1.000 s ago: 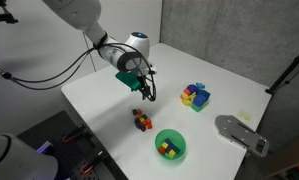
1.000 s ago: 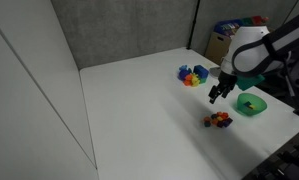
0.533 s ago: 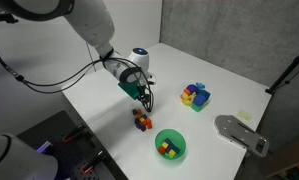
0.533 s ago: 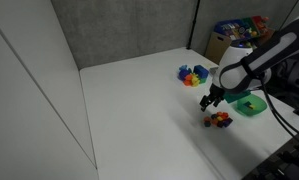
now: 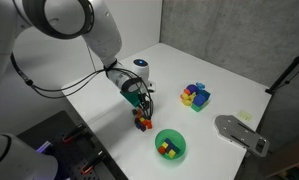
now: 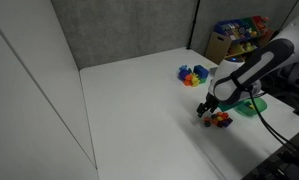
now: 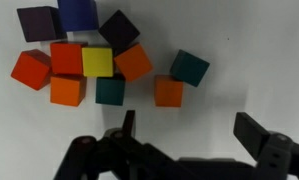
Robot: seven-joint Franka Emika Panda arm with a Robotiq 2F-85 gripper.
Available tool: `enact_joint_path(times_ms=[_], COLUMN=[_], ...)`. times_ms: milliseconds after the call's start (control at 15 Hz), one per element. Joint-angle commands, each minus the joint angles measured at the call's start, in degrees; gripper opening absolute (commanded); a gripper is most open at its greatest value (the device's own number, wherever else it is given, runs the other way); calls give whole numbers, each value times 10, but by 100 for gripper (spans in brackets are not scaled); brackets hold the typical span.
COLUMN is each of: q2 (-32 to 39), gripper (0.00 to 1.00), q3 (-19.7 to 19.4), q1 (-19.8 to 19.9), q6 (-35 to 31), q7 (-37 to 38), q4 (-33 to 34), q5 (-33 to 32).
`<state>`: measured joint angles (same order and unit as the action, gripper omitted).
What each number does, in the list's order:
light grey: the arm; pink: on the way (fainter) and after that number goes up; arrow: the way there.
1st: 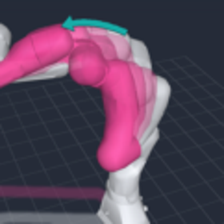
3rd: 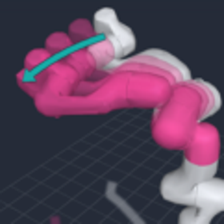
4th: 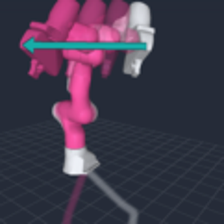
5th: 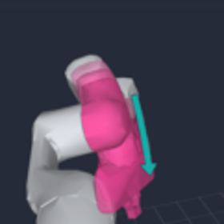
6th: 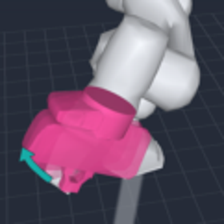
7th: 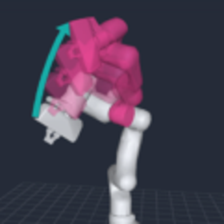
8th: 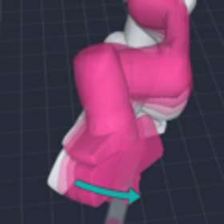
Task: Put a small orange block in the bowl
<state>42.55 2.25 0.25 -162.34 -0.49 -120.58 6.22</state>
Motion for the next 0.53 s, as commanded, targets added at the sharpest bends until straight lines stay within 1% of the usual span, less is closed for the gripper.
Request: enact_joint_path(times_ms=[0, 267, 467], q2=[31, 48, 46], gripper=[100, 100, 100], q3=[4, 2, -1], q1=[4, -1, -3], q6=[-14, -18, -12], q7=[6, 8, 10], q4=[25, 33, 27], q5=[-4, -7, -7])
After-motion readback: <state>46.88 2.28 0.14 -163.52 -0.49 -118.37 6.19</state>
